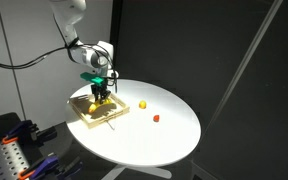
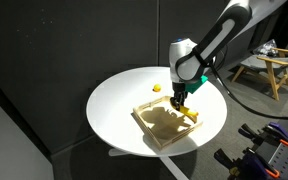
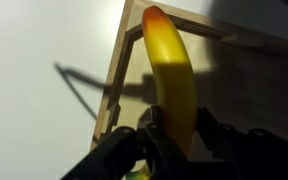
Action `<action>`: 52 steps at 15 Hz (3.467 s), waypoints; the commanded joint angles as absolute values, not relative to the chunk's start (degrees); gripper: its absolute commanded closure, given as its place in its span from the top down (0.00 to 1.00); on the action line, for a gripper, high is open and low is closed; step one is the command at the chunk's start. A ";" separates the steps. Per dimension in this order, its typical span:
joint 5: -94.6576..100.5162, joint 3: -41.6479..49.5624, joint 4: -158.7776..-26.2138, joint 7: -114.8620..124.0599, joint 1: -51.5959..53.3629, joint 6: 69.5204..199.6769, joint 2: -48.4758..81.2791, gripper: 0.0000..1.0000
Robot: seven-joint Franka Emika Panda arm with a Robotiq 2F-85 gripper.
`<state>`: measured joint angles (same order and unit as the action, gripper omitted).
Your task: Put the banana in the box
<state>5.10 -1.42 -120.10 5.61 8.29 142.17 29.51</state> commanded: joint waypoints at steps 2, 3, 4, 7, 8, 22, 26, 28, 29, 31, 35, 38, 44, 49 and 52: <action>5.17 -1.56 -119.96 5.65 8.16 142.00 29.64 0.40; 5.17 -1.56 -119.96 5.65 8.16 142.00 29.65 0.40; 5.17 -1.56 -119.96 5.65 8.16 142.00 29.65 0.40; 5.17 -1.56 -119.96 5.65 8.16 142.00 29.65 0.40; 5.17 -1.56 -119.96 5.65 8.16 142.00 29.65 0.40; 6.05 -1.50 -116.28 7.16 10.37 142.52 31.19 0.15; 6.62 -1.17 -113.77 8.40 12.33 141.27 33.71 0.15; 6.52 -1.26 -112.36 8.79 13.14 141.30 35.27 0.15; 6.52 -1.30 -111.49 8.77 13.51 141.66 36.44 0.15; 6.51 -1.28 -110.05 8.60 14.07 142.18 38.28 0.15; 6.54 -0.98 -107.70 8.26 14.62 142.44 41.19 0.15; 6.06 -1.43 -106.71 7.37 14.20 142.28 42.24 0.67; 5.11 -2.25 -107.18 7.06 13.77 139.24 39.60 1.00; 5.91 -1.45 -108.49 9.12 14.55 135.83 35.56 1.00; 6.46 -0.92 -110.05 10.76 14.65 135.14 32.39 1.00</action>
